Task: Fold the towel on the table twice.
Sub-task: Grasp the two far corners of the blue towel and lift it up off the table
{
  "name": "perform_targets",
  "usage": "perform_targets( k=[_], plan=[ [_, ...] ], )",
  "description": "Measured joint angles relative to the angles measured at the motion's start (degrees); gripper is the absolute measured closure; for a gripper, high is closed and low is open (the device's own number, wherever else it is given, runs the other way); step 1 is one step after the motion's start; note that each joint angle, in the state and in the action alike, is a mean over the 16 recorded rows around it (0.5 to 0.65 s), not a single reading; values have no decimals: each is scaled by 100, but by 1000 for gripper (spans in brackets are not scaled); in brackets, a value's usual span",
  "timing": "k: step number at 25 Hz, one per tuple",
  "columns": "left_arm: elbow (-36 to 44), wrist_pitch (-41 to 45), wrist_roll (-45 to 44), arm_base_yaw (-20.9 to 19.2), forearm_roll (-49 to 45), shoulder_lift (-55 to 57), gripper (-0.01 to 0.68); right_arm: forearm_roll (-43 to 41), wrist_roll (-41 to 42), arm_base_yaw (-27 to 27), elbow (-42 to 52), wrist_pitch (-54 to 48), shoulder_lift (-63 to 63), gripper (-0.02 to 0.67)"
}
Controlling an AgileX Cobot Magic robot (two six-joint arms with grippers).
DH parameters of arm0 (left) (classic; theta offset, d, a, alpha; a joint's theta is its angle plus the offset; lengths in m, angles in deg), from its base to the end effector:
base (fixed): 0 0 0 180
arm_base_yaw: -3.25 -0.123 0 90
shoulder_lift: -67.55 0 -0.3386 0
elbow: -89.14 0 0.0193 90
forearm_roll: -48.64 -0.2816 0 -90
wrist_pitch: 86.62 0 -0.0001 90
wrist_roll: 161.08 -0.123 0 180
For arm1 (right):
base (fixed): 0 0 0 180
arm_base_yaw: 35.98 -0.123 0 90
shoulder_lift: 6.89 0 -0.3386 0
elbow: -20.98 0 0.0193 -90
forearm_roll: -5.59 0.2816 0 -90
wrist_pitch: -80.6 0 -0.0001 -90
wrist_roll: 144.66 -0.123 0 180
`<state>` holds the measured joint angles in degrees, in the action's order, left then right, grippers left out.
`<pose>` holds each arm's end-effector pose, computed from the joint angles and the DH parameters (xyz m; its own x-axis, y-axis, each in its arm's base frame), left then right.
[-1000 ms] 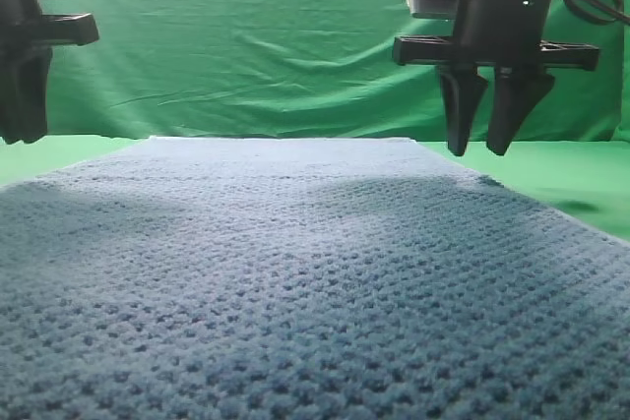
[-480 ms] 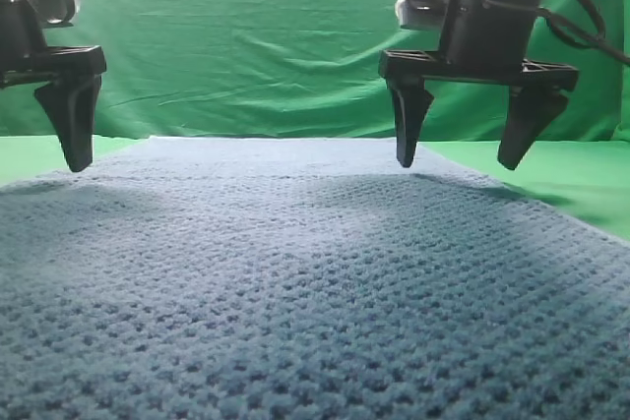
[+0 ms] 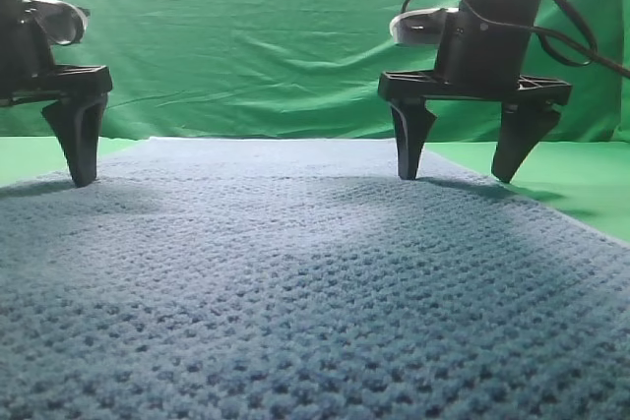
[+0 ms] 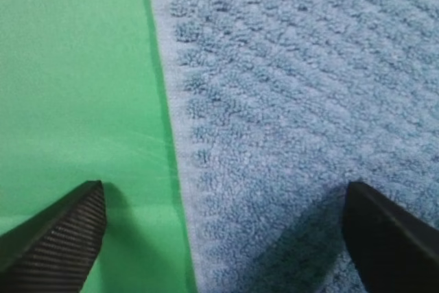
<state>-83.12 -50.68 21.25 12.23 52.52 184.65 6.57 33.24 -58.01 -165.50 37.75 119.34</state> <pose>0.4308 -0.0730 0.1634 -0.9442 0.0527 -0.3251 0.0792 0.9945 -0.0688 0.4545 0.1855 0.1558 -0.9021 -0.3120 -0.2982 -0.3343 0.9421 0.0258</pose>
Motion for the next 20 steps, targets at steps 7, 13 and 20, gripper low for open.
perform_targets(
  k=[7, 13, 20],
  plan=[
    [-106, 2, -254, -8, 324, 154, 260, -47, -52, 0, -66, -30, 91, 155],
    [-208, 32, -564, -27, 729, 292, 490, 10, -141, 0, -139, -81, 156, 375],
    [-584, 488, -801, -45, 1020, 435, 650, 49, -226, -6, -353, -306, 160, 596]
  ],
)
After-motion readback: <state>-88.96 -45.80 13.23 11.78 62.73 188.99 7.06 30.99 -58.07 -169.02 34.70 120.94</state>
